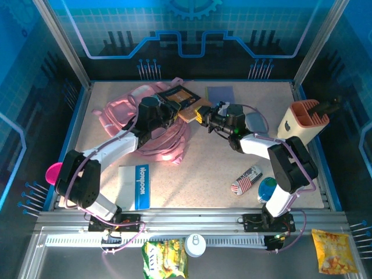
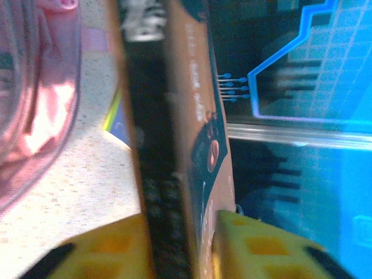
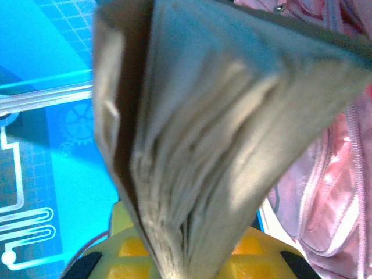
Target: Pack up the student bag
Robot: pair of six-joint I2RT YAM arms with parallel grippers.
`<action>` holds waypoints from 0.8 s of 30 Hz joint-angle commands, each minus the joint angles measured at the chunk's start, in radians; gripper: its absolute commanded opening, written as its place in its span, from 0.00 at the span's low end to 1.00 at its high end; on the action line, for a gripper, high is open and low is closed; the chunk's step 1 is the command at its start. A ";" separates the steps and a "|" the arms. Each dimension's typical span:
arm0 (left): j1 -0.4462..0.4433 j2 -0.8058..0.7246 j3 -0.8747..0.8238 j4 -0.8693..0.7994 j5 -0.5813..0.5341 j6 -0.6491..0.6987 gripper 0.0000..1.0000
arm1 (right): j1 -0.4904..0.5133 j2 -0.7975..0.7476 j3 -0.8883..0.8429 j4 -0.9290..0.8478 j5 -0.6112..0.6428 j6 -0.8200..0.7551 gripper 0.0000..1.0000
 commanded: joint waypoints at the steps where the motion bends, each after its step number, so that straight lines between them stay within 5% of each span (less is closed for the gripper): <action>1: 0.007 -0.076 0.020 -0.117 -0.031 0.121 0.53 | -0.014 -0.065 0.018 -0.043 0.004 -0.095 0.07; 9: 0.007 -0.103 0.112 -0.509 -0.136 0.613 0.90 | -0.094 -0.233 -0.045 -0.241 0.044 -0.298 0.03; 15: 0.003 -0.039 0.201 -0.724 -0.219 0.966 0.94 | -0.150 -0.353 -0.069 -0.402 0.086 -0.423 0.03; 24: -0.026 0.122 0.329 -0.925 -0.358 1.232 0.92 | -0.191 -0.427 -0.091 -0.532 0.122 -0.486 0.03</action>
